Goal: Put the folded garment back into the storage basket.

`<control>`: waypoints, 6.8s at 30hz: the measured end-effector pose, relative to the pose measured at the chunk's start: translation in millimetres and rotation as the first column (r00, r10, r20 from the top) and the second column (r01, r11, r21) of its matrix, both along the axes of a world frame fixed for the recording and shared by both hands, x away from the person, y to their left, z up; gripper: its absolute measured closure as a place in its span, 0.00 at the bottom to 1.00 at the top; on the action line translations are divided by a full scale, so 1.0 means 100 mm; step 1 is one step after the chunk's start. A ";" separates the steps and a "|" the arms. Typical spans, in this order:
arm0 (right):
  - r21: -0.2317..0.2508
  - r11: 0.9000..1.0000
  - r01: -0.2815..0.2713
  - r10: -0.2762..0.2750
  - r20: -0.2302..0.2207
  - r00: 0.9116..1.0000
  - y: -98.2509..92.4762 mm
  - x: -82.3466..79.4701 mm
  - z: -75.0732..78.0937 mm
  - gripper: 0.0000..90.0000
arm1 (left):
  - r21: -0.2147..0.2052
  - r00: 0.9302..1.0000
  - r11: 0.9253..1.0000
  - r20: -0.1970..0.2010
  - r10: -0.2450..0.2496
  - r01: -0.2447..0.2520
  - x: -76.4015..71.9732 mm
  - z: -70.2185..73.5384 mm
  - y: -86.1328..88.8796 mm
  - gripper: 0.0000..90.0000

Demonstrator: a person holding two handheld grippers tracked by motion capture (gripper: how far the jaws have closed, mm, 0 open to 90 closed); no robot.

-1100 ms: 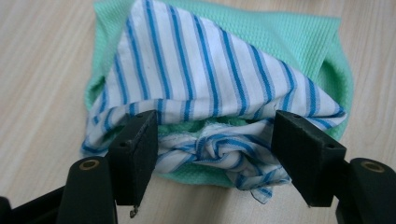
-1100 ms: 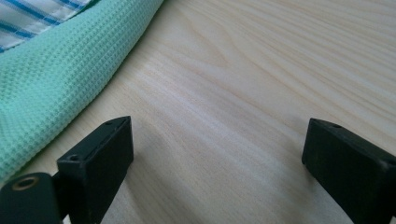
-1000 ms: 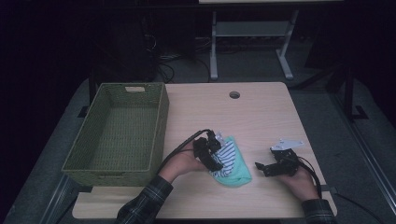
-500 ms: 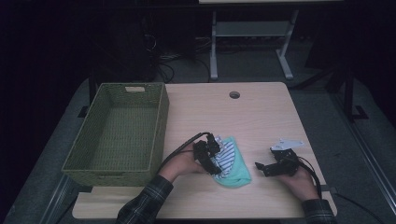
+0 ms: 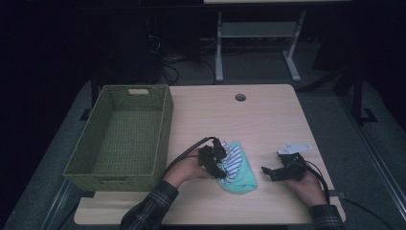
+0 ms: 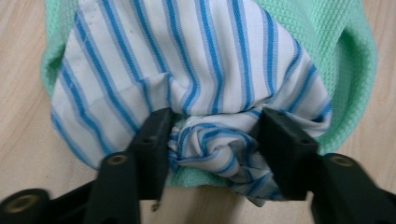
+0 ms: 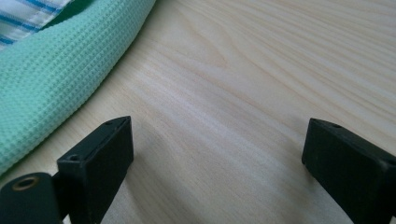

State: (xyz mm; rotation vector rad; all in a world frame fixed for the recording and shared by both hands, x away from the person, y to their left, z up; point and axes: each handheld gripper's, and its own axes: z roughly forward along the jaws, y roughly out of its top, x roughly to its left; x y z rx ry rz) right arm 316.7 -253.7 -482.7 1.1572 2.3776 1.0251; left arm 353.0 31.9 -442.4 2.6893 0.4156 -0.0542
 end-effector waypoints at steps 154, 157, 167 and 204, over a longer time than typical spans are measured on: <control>0.002 1.000 0.012 -0.012 -0.002 1.000 0.00 0.01 0.00 0.10 | -0.275 0.733 0.719 0.065 0.677 -0.639 0.18 1.41 3.17 0.78; 0.002 1.000 0.012 -0.012 -0.003 1.000 0.00 0.01 0.00 0.10 | -0.261 0.730 0.714 0.047 0.682 -0.650 0.22 1.27 3.21 0.78; 0.001 1.000 0.013 -0.013 -0.003 1.000 0.00 0.01 0.00 0.10 | -0.221 0.737 0.719 0.002 0.675 -0.658 0.32 0.88 3.17 0.78; -0.001 1.000 0.013 -0.013 -0.003 1.000 0.00 0.01 0.00 0.10 | -0.036 0.752 0.755 0.064 0.656 -0.655 0.42 0.36 3.18 0.48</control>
